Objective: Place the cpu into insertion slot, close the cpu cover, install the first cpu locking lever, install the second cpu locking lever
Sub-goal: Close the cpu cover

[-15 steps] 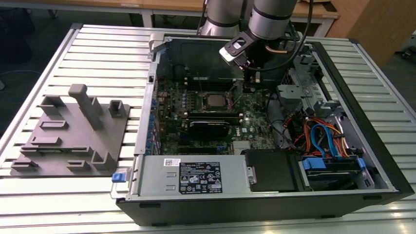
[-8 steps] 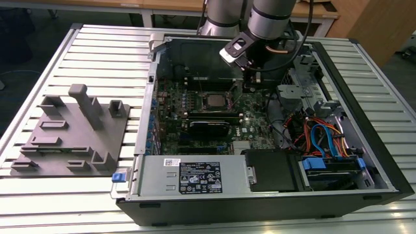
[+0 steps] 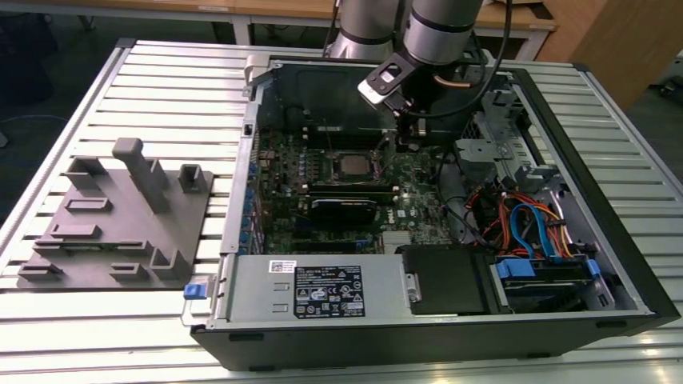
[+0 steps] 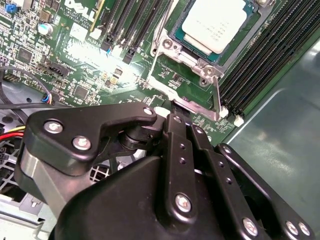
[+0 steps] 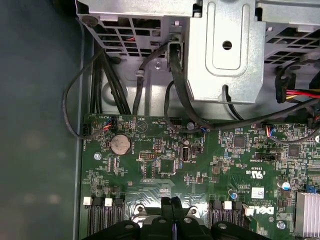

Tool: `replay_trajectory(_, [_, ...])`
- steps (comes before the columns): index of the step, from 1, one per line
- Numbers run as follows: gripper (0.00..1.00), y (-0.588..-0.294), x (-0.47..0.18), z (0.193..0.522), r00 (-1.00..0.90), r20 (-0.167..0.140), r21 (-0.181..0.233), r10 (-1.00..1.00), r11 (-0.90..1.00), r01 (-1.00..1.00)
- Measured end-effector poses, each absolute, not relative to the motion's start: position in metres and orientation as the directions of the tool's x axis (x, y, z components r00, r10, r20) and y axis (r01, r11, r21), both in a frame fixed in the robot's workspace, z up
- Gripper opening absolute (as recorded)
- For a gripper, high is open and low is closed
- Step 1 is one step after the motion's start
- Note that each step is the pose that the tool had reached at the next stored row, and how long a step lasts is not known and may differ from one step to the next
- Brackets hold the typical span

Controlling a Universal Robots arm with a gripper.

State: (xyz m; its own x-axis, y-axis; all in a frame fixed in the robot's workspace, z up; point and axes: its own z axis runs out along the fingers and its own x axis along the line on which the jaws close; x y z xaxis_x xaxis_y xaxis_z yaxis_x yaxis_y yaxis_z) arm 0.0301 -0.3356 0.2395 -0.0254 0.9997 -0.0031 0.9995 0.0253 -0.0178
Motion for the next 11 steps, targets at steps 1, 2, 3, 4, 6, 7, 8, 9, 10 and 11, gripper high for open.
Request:
replay_trajectory(1, [0.1,-0.3356,0.0299,0.2394,-0.025,-0.003,-0.018,1.0,0.025,1.0])
replay_trajectory(2, [0.1,-0.3356,0.0298,0.2394,-0.025,-0.003,-0.018,1.0,0.025,1.0])
replay_trajectory(3, [0.1,-0.3356,0.0296,0.2394,-0.025,-0.003,-0.018,1.0,0.025,1.0])
replay_trajectory(4, [0.1,-0.3356,0.0294,0.2394,-0.025,-0.003,-0.018,1.0,0.025,1.0])
replay_trajectory(6, [0.1,-0.3356,0.029,0.2394,-0.025,-0.003,-0.018,1.0,0.025,1.0])
replay_trajectory(7, [0.1,-0.3356,0.0288,0.2395,-0.025,-0.003,-0.018,1.0,0.025,1.0])
replay_trajectory(8, [0.1,-0.3356,0.0286,0.2395,-0.025,-0.003,-0.018,1.0,0.025,1.0])
replay_trajectory(9, [0.1,-0.3356,0.0285,0.2394,-0.025,-0.003,-0.018,1.0,0.025,1.0])
replay_trajectory(10, [0.1,-0.3356,0.0282,0.2394,-0.025,-0.003,-0.018,1.0,0.025,1.0])
replay_trajectory(11, [0.1,-0.3356,0.0281,0.2394,-0.025,-0.003,-0.018,1.0,0.025,1.0])
